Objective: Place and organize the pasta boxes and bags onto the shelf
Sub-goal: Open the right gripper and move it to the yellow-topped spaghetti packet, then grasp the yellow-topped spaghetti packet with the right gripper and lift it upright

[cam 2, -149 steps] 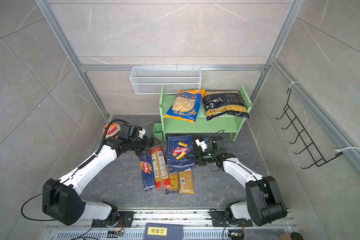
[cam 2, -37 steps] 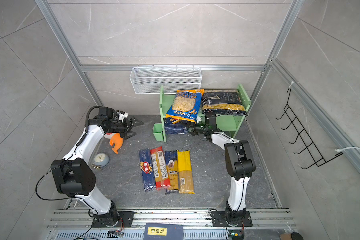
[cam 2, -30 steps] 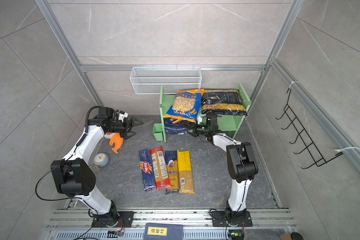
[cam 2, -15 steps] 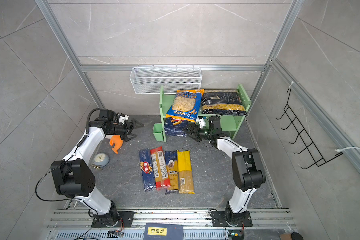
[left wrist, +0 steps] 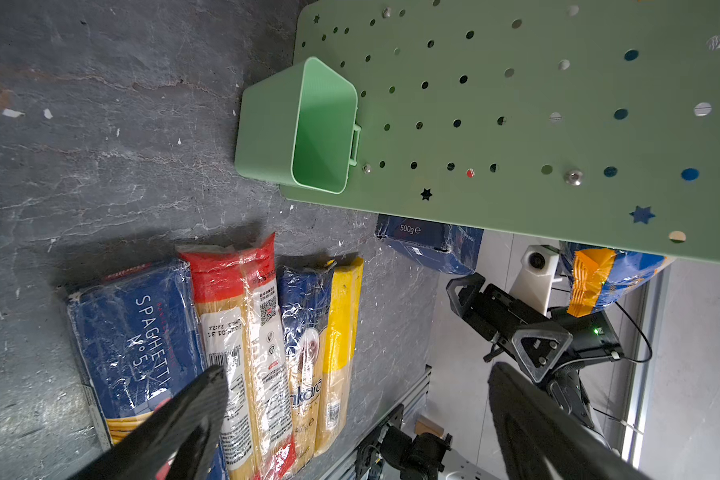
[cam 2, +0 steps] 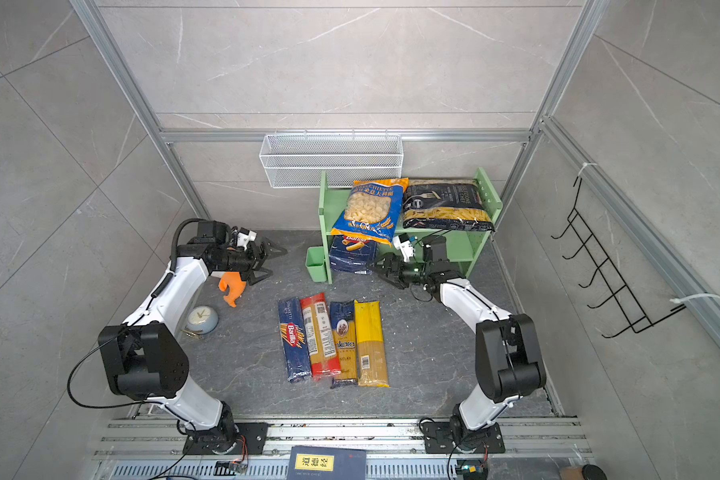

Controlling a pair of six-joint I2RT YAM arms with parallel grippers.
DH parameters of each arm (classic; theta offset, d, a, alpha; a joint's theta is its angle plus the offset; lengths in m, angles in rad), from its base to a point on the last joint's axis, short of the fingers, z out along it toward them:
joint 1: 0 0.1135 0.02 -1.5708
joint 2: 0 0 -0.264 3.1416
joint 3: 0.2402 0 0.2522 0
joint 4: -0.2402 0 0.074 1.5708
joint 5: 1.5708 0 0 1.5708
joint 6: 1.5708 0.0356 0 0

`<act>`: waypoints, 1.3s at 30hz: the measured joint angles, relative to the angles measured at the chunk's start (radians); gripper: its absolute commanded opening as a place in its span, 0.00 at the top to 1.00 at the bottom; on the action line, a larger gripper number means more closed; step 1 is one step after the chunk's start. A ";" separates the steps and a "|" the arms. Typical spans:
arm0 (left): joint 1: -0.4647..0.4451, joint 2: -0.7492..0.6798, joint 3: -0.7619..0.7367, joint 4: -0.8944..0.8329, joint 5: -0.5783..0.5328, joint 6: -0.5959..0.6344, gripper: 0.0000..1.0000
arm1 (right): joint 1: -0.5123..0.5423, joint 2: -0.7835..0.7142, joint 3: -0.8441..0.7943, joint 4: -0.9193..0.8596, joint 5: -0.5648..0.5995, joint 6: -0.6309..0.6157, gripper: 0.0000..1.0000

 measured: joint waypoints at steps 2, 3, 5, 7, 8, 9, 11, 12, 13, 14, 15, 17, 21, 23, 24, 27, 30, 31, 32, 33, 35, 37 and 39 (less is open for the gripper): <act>0.000 0.000 -0.006 0.002 -0.002 -0.002 0.00 | 0.000 -0.043 -0.018 -0.060 0.018 -0.033 0.05; -0.001 0.000 -0.009 0.004 -0.004 -0.002 0.00 | 0.002 -0.065 -0.027 -0.100 0.033 -0.053 0.05; -0.005 -0.003 -0.016 0.005 -0.021 -0.002 0.00 | 0.016 -0.116 -0.039 -0.212 0.093 -0.105 0.05; -0.011 -0.005 -0.022 0.005 -0.048 -0.002 0.00 | 0.059 -0.166 -0.039 -0.345 0.179 -0.163 0.05; -0.016 -0.006 -0.024 0.005 -0.064 -0.002 0.00 | 0.088 -0.187 -0.040 -0.399 0.220 -0.182 0.05; -0.022 -0.007 -0.027 0.006 -0.083 -0.002 0.00 | 0.121 -0.209 -0.045 -0.446 0.258 -0.195 0.05; -0.037 -0.014 -0.036 0.015 -0.124 -0.002 0.00 | 0.203 -0.264 -0.066 -0.544 0.347 -0.211 0.05; -0.045 -0.018 -0.042 0.020 -0.143 -0.002 0.00 | 0.238 -0.286 -0.077 -0.585 0.388 -0.212 0.05; -0.056 -0.026 -0.053 0.030 -0.167 -0.005 0.00 | 0.280 -0.311 -0.090 -0.632 0.436 -0.212 0.05; -0.065 -0.033 -0.068 0.042 -0.189 -0.010 0.00 | 0.316 -0.332 -0.103 -0.672 0.484 -0.209 0.05; -0.072 -0.040 -0.080 0.051 -0.207 -0.015 0.00 | 0.346 -0.347 -0.116 -0.705 0.525 -0.206 0.05; -0.088 -0.053 -0.109 0.068 -0.244 -0.029 0.00 | 0.402 -0.375 -0.152 -0.765 0.608 -0.188 0.05; -0.109 -0.056 -0.136 0.085 -0.291 -0.048 0.00 | 0.482 -0.393 -0.230 -0.839 0.723 -0.146 0.05; -0.118 -0.057 -0.140 0.091 -0.305 -0.051 0.00 | 0.520 -0.392 -0.251 -0.855 0.767 -0.122 0.05; -0.122 -0.058 -0.140 0.095 -0.314 -0.052 0.00 | 0.542 -0.388 -0.256 -0.859 0.785 -0.113 0.05; -0.131 -0.064 -0.143 0.096 -0.327 -0.056 0.00 | 0.608 -0.347 -0.256 -0.850 0.833 -0.083 0.05; -0.137 -0.077 -0.148 0.095 -0.342 -0.057 0.01 | 0.658 -0.274 -0.256 -0.819 0.859 -0.058 0.05; -0.138 -0.083 -0.149 0.093 -0.344 -0.056 0.00 | 0.670 -0.253 -0.256 -0.807 0.866 -0.052 0.05; -0.138 -0.090 -0.149 0.092 -0.347 -0.056 0.01 | 0.684 -0.229 -0.256 -0.792 0.872 -0.042 0.05; -0.139 -0.100 -0.149 0.091 -0.352 -0.056 0.01 | 0.697 -0.203 -0.256 -0.776 0.879 -0.033 0.05; -0.138 -0.118 -0.149 0.087 -0.362 -0.053 0.01 | 0.714 -0.158 -0.256 -0.754 0.896 -0.019 0.04; -0.138 -0.135 -0.149 0.082 -0.368 -0.048 0.01 | 0.724 -0.116 -0.256 -0.738 0.909 -0.005 0.04; -0.138 -0.146 -0.149 0.072 -0.369 -0.043 0.01 | 0.730 -0.085 -0.256 -0.719 0.912 0.008 0.04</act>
